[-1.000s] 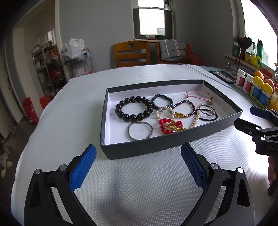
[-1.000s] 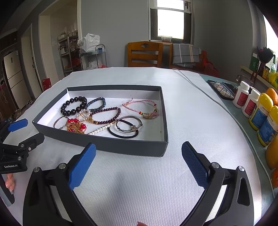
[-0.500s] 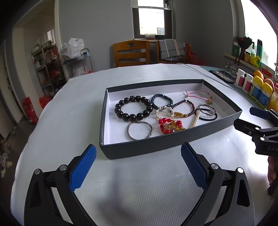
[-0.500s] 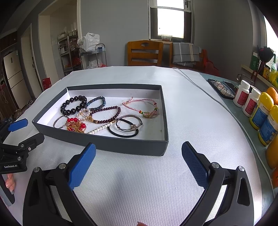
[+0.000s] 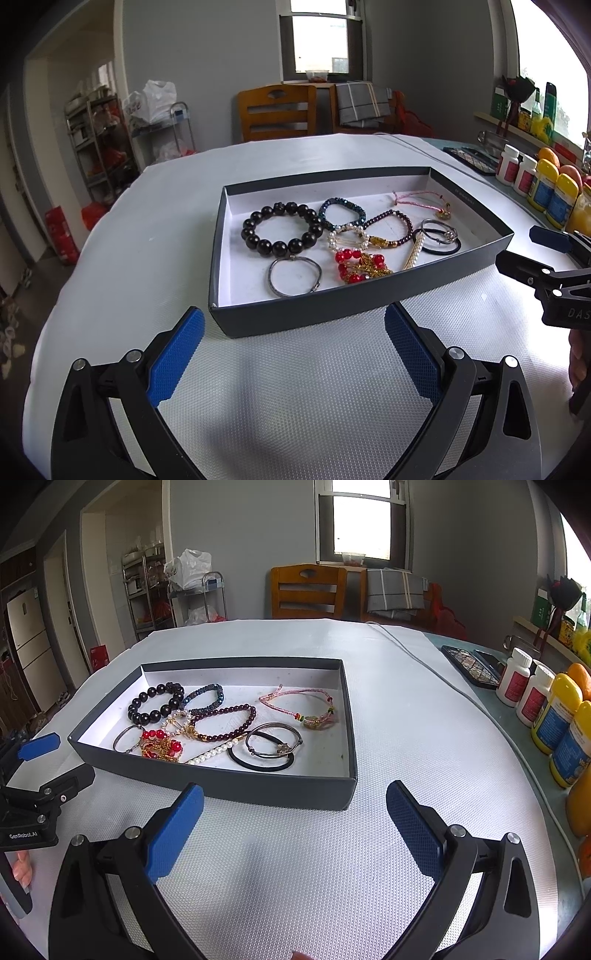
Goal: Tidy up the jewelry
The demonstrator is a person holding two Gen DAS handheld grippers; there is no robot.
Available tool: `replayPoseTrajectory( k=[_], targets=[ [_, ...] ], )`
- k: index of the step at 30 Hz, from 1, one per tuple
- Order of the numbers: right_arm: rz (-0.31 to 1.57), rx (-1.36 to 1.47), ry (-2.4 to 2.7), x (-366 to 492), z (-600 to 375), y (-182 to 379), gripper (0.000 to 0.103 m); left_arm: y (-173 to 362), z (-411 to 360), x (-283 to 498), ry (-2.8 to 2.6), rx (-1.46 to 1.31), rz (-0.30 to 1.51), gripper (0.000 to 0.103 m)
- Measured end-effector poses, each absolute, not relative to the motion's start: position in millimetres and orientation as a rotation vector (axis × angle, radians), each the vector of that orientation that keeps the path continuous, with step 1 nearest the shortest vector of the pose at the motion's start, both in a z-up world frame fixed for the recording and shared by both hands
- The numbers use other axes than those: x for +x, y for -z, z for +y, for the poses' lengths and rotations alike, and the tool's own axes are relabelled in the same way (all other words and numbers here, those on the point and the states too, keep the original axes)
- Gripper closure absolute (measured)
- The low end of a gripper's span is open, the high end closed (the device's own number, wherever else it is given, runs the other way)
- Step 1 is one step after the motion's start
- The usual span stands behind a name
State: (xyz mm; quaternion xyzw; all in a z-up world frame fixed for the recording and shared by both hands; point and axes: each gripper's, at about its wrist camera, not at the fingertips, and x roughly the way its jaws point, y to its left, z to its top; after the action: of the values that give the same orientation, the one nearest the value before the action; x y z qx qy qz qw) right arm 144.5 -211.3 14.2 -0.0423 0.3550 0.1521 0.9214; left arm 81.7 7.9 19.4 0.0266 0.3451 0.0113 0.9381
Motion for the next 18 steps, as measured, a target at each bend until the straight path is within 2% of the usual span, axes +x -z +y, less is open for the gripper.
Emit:
replayPoseTrajectory(
  k=[18],
  targets=[
    [0.735, -0.093, -0.317, 143.7, -209.6, -14.7, 0.006, -17.4, 8.4, 84.0, 0.016, 0.063, 0.726, 0.003]
  ],
)
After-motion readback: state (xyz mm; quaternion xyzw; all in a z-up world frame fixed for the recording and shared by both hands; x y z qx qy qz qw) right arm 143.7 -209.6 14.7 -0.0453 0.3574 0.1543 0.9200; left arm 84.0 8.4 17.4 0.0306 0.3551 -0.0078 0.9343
